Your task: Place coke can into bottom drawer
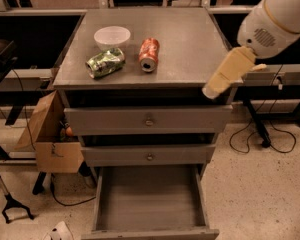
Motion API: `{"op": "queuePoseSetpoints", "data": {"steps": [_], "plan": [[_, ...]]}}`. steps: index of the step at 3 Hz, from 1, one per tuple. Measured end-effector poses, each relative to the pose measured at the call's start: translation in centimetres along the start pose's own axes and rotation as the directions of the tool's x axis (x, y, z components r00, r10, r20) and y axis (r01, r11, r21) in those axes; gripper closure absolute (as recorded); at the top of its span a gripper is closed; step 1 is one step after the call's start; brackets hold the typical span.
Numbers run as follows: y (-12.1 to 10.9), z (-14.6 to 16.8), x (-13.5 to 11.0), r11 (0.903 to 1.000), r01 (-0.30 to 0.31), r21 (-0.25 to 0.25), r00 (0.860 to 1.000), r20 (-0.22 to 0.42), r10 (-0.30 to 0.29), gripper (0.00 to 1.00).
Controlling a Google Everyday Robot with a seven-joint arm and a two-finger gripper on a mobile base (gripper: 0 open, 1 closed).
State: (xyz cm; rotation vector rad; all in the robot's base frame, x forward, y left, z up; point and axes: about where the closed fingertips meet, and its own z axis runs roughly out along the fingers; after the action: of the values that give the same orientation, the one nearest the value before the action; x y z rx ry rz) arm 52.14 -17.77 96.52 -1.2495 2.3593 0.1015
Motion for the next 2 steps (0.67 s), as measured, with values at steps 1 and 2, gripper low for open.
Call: {"op": "queuePoseSetpoints", "data": {"steps": [1, 2], "plan": [[-1.9, 3.1, -6.1, 0.9918, -0.128, 0.01, 0.987, 0.099, 0.126, 0.0], [-4.4, 6.2, -14.7, 0.9794, -0.2, 0.028, 0.965, 0.18, 0.192, 0.0]]}}
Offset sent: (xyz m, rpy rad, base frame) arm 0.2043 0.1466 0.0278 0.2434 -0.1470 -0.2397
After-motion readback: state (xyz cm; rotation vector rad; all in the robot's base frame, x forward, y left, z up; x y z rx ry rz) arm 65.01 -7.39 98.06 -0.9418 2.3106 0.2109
